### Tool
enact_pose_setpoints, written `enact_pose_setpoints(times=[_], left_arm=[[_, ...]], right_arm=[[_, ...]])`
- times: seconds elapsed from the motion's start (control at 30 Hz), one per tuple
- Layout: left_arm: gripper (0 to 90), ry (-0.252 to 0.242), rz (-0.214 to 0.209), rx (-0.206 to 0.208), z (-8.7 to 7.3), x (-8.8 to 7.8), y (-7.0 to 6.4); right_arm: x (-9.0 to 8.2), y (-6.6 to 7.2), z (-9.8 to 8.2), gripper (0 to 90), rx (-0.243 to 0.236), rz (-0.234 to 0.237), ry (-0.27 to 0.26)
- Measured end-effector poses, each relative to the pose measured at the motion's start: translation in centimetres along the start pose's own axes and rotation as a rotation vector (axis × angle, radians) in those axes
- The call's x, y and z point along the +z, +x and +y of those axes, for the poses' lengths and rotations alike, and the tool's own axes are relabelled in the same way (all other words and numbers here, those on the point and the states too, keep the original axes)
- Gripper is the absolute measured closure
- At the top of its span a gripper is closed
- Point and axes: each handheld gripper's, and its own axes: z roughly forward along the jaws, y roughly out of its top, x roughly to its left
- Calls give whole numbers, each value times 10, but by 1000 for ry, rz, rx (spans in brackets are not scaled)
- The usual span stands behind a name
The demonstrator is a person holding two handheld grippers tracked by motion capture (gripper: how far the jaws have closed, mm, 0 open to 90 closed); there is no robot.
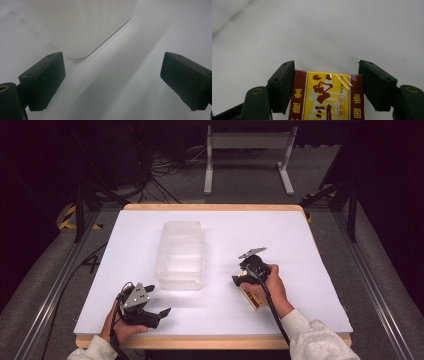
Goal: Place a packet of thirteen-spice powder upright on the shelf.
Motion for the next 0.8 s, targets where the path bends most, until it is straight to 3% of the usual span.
enact_pose_setpoints(times=[0.17,0.53,0.8], left_arm=[[65,-1,-5,-3,-1,0,1],[62,-5,3,-1,0,0,0],[62,-18,2,-2,1,1,0]], right_arm=[[-4,3,2,326,-24,-1,-16],[-59,5,9,331,3,21,-254],[-82,4,15,332,26,53,-380]])
